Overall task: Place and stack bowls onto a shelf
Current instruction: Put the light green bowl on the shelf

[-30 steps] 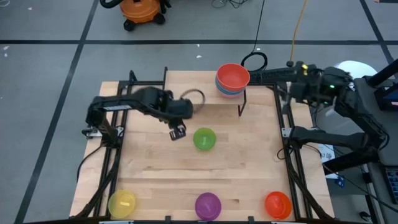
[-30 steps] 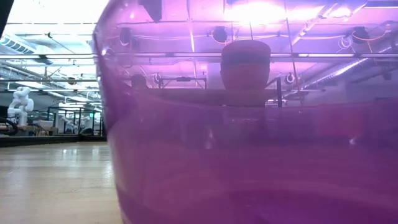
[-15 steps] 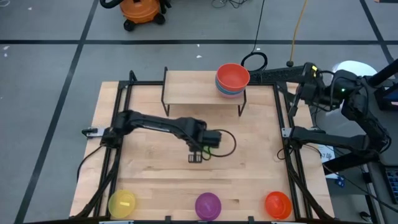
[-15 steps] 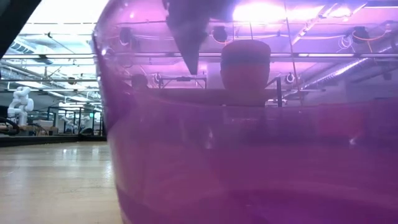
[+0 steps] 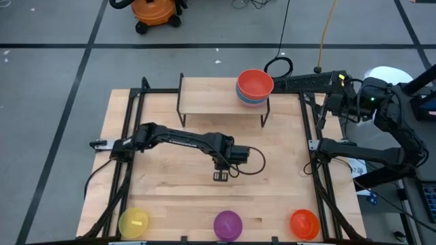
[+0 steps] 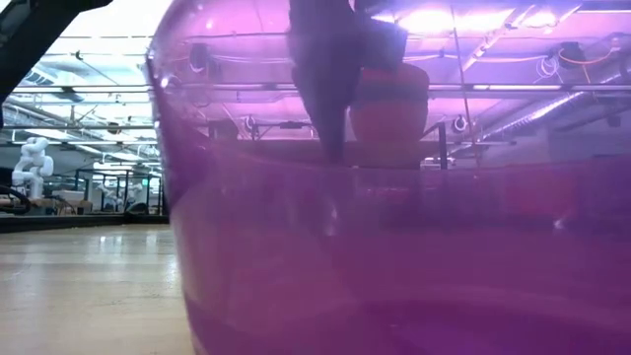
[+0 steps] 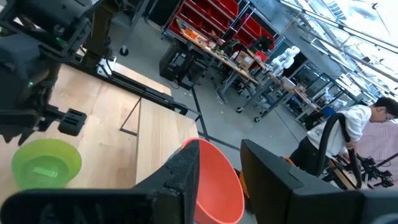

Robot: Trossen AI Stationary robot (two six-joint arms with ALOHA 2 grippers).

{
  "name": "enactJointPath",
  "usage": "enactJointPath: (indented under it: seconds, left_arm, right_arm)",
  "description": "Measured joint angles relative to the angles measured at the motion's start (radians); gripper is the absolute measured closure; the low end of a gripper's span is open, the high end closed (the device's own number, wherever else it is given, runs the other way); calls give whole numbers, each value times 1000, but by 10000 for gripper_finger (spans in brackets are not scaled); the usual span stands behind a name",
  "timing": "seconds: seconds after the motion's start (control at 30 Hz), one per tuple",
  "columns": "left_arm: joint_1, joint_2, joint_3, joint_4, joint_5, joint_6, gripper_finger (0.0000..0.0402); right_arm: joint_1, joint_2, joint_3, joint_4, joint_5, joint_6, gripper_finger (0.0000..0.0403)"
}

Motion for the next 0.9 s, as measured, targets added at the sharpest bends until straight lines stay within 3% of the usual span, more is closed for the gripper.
enactJointPath:
  seconds: [0.9]
  left_arm:
    - [29, 102, 0, 46, 53, 24, 321]
  right_arm:
    - [0, 0, 0, -5, 3, 0, 291]
